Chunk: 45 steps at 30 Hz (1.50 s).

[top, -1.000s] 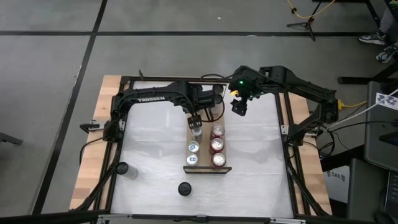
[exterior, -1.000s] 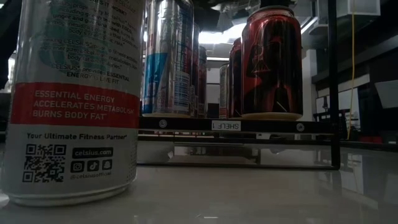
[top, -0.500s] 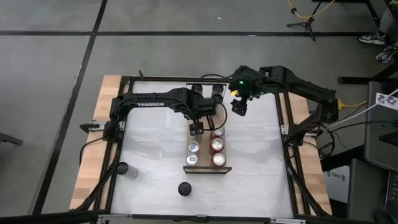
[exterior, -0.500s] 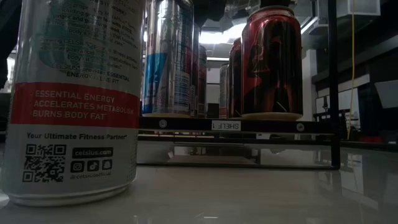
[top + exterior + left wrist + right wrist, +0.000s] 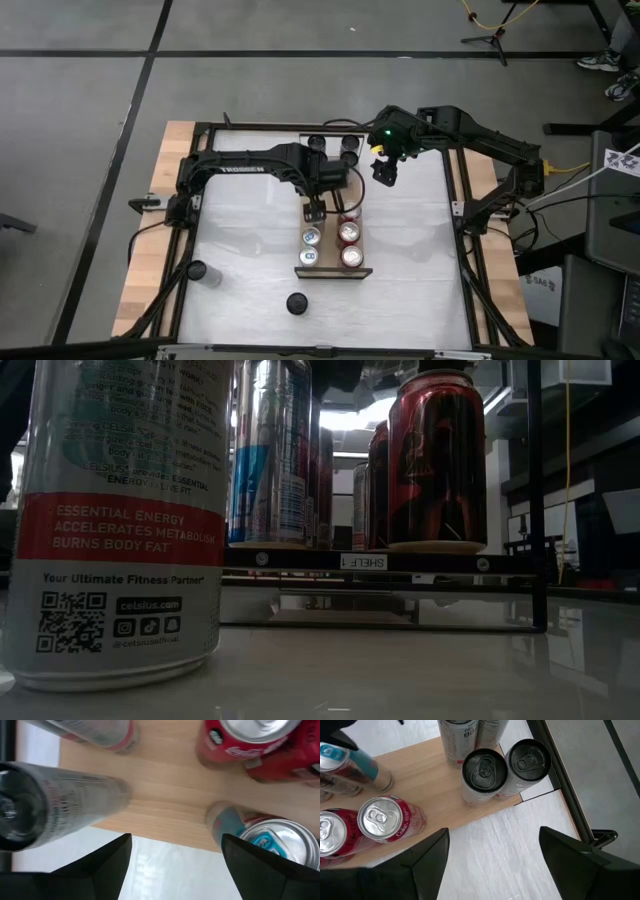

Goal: Place canned beverage on shelf
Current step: Put the blue soda can on the shelf aligned with the other blue soda can, then put the white pink soda can on the shelf aligned with the other white pink soda can

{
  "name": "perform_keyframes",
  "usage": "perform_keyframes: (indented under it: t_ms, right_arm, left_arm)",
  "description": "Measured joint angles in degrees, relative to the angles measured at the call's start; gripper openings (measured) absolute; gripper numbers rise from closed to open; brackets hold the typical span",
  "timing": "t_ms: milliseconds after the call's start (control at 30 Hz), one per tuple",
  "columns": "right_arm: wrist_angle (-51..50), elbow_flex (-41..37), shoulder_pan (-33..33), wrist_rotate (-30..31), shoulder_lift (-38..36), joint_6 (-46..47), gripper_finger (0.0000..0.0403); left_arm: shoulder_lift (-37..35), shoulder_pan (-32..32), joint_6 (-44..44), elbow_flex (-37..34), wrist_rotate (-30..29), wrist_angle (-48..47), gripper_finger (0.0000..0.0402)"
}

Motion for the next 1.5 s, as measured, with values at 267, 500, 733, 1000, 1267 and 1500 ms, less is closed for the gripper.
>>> perform_keyframes:
  t_ms: [267,500,733,1000,1267,1500]
  right_arm:
    - [0.0,0.0,0.0,0.0,0.0,0.0,0.0298]
    - [0.0,0.0,0.0,0.0,0.0,0.0,0.0298]
    - [0.1,0.0,0.0,0.0,0.0,0.0,0.0298]
    - [0.4,0.0,0.0,0.0,0.0,0.0,0.0298]
    - [0.4,0.0,0.0,0.0,0.0,0.1,0.0298]
    - [0.4,0.0,0.0,-2.0,0.0,3.2,0.0298]
  left_arm:
    - [-0.4,0.1,0.0,0.0,0.3,-0.1,0.0307]
    - [-4.8,-0.3,-0.7,0.0,1.0,-1.0,0.0307]
    - [-12.0,-3.0,-3.6,0.0,4.3,-8.4,0.0307]
    - [-21.1,-10.0,-13.5,-0.3,6.8,-9.9,0.0307]
    - [-29.5,-20.8,-28.3,-8.2,4.7,-9.9,0.0307]
    - [-35.2,-30.9,-42.9,-19.6,6.6,-9.9,0.0307]
